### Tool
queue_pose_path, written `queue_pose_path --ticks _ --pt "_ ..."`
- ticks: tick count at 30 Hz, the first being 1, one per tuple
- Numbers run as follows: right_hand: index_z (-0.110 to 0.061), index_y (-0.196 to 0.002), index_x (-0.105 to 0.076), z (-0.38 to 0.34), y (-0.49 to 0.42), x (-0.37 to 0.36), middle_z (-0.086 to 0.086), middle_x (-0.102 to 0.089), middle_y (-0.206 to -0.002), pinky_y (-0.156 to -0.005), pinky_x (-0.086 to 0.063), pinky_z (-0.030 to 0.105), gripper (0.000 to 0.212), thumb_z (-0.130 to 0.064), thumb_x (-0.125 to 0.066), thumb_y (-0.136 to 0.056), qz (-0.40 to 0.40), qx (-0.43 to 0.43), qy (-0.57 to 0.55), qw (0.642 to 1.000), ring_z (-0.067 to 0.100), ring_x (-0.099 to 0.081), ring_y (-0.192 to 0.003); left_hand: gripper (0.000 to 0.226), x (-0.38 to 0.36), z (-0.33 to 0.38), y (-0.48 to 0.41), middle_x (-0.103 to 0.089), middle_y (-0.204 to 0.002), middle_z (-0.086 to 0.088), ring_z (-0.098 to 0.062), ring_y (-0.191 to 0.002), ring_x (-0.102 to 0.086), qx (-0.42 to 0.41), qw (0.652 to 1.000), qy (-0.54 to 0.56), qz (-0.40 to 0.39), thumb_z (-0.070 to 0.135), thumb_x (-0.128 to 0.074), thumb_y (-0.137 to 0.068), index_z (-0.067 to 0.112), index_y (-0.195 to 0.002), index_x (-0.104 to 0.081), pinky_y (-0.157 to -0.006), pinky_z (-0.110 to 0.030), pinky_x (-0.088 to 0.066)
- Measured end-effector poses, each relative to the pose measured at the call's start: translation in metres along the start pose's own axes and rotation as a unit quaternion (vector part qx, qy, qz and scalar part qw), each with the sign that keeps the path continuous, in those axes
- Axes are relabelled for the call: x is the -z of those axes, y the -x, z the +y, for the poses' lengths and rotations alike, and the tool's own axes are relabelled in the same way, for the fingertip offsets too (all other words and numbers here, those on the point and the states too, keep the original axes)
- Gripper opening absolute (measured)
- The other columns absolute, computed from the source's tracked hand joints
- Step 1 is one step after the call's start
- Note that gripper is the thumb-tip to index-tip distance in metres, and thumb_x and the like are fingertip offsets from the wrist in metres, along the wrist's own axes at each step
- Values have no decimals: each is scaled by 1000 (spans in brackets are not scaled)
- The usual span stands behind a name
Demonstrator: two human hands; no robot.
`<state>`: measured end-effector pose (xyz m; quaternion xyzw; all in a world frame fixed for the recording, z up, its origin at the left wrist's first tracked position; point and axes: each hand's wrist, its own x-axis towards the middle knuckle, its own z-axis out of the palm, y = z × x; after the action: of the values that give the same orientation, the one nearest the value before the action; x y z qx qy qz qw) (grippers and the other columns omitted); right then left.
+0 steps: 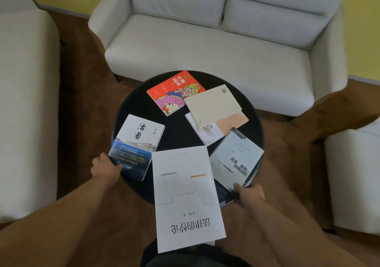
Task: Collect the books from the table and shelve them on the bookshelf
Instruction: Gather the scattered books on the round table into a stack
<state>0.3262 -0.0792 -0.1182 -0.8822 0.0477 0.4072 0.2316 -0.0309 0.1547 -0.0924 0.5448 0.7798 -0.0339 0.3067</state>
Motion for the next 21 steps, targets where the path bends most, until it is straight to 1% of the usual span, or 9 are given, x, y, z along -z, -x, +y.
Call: queue_pose_path --ticks 3,6,7,9,11,14,16,18,21 --pt "3 -108 -59 2 0 11 17 -67 -103 -79 -57 43 34 -14 -76 -84 -4 19 9 1000 34 -66 -89 60 2 -1 2 -56 -126 -23 -44 -116 -55 20 1000 8 -20 22 -78 -83 4 -130 -46 -93 -49 -49" --pt "6 -114 -62 2 -8 22 16 -66 -98 -77 -58 46 46 -12 -77 -74 -34 0 -39 999 33 -65 -86 57 2 -8 2 -62 -119 -21 -40 -110 -60 66 985 134 -85 11 -83 -76 -2 -123 -53 -88 -43 -50" --pt "4 -114 -62 1 -8 25 15 -65 -94 -73 -58 46 41 -12 -74 -78 -43 -8 -75 996 32 -63 -81 56 2 -10 5 -63 -118 -20 -39 -108 -62 83 973 185 -107 6 -83 -74 -2 -121 -54 -91 -43 -51" --pt "-5 -110 -64 -6 1 31 12 -65 -89 -55 -45 36 25 -19 -71 -90 -60 -5 -125 990 25 -56 -67 50 2 -14 11 -64 -116 -17 -36 -105 -63 97 948 270 -134 8 -81 -76 2 -117 -53 -97 -49 -50" --pt "-10 -109 -65 -13 11 37 11 -67 -88 -51 -36 29 25 -29 -71 -93 -82 23 -138 987 22 -52 -61 39 9 -11 21 -63 -113 -12 -29 -100 -62 100 920 351 -141 19 -74 -87 9 -118 -52 -93 -45 -50" --pt "-14 -123 -56 -22 19 40 15 -66 -107 -62 -52 37 22 -16 -60 -101 -135 30 -187 972 33 -63 -90 29 26 -6 36 -64 -112 -13 -31 -102 -64 76 887 430 -148 21 -64 -95 11 -120 -53 -87 -50 -55" --pt "-15 -126 -52 -30 28 43 15 -63 -117 -67 -59 47 25 -9 -56 -102 -135 35 -195 971 39 -62 -108 31 37 -5 47 -64 -118 -15 -35 -108 -64 37 900 418 -121 19 -63 -96 11 -124 -53 -88 -55 -57" --pt "-14 -127 -52 -37 38 49 14 -62 -120 -70 -60 50 27 -7 -56 -101 -118 67 -165 977 40 -61 -114 34 48 -6 59 -64 -120 -16 -35 -108 -64 14 908 409 -88 19 -64 -95 11 -127 -54 -84 -53 -58" --pt "-13 -124 -54 -43 56 62 13 -63 -120 -75 -62 51 24 -10 -58 -101 -92 139 -103 981 39 -65 -110 31 64 -9 84 -65 -118 -14 -33 -107 -65 -4 898 437 -57 19 -65 -94 14 -123 -57 -85 -51 -58"
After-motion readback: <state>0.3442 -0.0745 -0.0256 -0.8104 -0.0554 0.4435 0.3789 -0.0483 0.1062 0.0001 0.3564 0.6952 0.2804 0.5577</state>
